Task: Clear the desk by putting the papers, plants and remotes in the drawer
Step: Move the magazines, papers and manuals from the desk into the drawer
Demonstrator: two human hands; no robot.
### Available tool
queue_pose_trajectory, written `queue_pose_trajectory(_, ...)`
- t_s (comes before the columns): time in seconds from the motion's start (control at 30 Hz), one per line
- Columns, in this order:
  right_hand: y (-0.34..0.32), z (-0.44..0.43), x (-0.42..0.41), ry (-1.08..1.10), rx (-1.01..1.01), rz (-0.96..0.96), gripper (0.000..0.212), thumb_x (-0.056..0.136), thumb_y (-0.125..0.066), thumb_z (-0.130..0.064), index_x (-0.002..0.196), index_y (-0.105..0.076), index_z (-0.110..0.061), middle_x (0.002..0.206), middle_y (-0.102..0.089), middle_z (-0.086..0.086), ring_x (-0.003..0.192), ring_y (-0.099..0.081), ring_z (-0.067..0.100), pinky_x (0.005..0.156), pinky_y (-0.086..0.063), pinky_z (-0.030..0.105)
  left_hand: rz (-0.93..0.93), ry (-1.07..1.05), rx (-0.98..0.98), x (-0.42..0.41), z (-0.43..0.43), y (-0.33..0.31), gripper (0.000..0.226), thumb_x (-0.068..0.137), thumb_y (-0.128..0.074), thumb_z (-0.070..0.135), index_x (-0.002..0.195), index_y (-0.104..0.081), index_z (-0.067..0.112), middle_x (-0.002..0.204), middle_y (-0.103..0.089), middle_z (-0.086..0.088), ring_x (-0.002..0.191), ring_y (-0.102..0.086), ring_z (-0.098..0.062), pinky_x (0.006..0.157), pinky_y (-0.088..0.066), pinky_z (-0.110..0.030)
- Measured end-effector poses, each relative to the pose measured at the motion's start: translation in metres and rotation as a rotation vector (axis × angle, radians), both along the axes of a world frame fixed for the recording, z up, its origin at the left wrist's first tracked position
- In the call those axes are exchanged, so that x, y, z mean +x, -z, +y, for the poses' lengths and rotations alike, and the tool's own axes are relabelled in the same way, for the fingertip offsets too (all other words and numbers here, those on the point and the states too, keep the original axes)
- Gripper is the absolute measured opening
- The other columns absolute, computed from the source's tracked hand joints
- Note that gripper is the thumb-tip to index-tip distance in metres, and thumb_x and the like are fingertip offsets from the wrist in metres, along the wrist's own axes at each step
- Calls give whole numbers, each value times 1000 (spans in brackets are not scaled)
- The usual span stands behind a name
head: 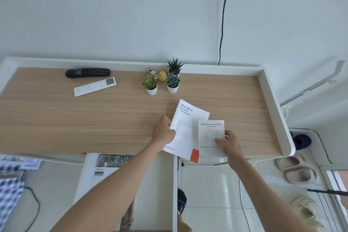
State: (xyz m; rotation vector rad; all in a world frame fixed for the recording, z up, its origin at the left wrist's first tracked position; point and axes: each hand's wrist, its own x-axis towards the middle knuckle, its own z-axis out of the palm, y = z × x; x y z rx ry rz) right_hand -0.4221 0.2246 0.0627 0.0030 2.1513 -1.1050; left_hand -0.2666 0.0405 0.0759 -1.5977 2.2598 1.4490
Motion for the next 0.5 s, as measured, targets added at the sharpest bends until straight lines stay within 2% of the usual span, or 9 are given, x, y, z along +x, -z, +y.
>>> queue_pose_trajectory(0.07, 0, -2, 17, 2, -32, -16, 34, 81, -60, -10, 112, -57, -25, 104, -70, -2, 95, -66, 20, 78, -53, 37, 106, -76, 45, 31, 0, -1, 45, 75, -42, -4, 110, -57, 19, 97, -68, -1, 87, -66, -27, 71, -57, -43)
queue_pose_trajectory(0.13, 1, -3, 34, -7, -52, -36, 34, 81, -60, -10, 111, -58, -26, 104, -71, -1, 96, -66, 23, 85, -54, 42, 181, -139, 90, 64, 0, -2, 58, 74, -37, -6, 113, -63, 28, 92, -73, 4, 80, -71, -21, 56, -59, -37)
queue_pose_trajectory(0.2, 3, -8, 60, -30, -59, -48, 33, 82, -61, -10, 109, -60, -28, 102, -73, -2, 96, -67, 24, 88, -55, 47, 226, -228, 158, 105, -2, -3, 62, 75, -34, -7, 103, -65, 39, 84, -74, 10, 70, -72, -17, 45, -55, -32)
queue_pose_trajectory(0.27, 1, -11, 82, -30, -85, -61, 33, 83, -61, -6, 110, -61, -24, 102, -73, 2, 98, -68, 27, 91, -54, 49, 233, -301, 203, 139, -4, -5, 62, 76, -32, -6, 96, -64, 44, 85, -74, 8, 70, -72, -17, 45, -55, -32)
queue_pose_trajectory(0.4, -1, -24, 143, -55, -148, -96, 33, 85, -60, 2, 114, -60, -12, 106, -72, 13, 101, -67, 37, 93, -51, 53, 198, -365, 235, 220, -8, -4, 52, 83, -37, -3, 109, -62, 35, 93, -73, 5, 75, -72, -13, 48, -54, -27)
queue_pose_trajectory(0.5, -4, -31, 183, -75, -167, -116, 31, 85, -58, 4, 112, -61, -12, 105, -73, 13, 98, -67, 36, 92, -51, 53, 199, -389, 231, 266, -10, 1, 51, 83, -36, -2, 103, -63, 37, 97, -73, 6, 79, -72, -14, 52, -59, -34)
